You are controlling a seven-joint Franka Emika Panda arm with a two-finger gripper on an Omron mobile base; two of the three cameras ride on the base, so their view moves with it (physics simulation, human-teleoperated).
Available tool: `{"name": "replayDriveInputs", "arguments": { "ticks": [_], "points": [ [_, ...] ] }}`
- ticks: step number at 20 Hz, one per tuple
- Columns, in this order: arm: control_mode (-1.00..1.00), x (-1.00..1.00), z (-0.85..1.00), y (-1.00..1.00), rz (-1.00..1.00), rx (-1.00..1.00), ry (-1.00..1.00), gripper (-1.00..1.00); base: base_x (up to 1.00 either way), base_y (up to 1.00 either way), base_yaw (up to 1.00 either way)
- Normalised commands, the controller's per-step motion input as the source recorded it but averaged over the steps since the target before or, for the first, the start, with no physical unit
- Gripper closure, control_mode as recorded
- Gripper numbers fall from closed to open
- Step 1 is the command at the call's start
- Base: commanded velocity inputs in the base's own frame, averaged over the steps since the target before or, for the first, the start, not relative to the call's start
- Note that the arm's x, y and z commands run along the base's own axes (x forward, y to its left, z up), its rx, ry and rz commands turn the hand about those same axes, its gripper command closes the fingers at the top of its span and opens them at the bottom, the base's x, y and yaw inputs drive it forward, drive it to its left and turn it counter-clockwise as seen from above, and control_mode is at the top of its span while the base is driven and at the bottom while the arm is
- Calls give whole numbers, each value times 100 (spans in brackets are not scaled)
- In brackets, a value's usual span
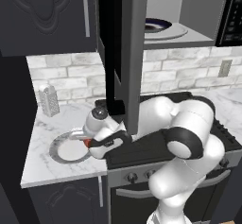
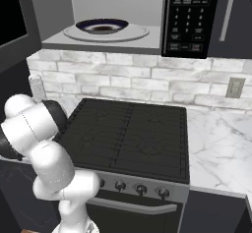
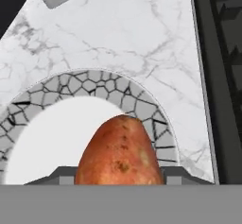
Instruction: Pick the sweet potato from the counter and place it in the microwave. Then turn on the microwave.
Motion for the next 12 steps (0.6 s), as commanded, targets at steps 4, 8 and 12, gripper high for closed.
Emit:
{"name": "replayDriveInputs", "arguments": {
  "ticks": [4,8,12],
  "points": [
    [-100,0,100,-39,-1,11,1,100,0,0,0],
    [-100,0,99,-37,-2,6,0,100,0,0,0],
    [-100,-4,90,-47,-4,0,0,100,0,0,0]
  ]
}}
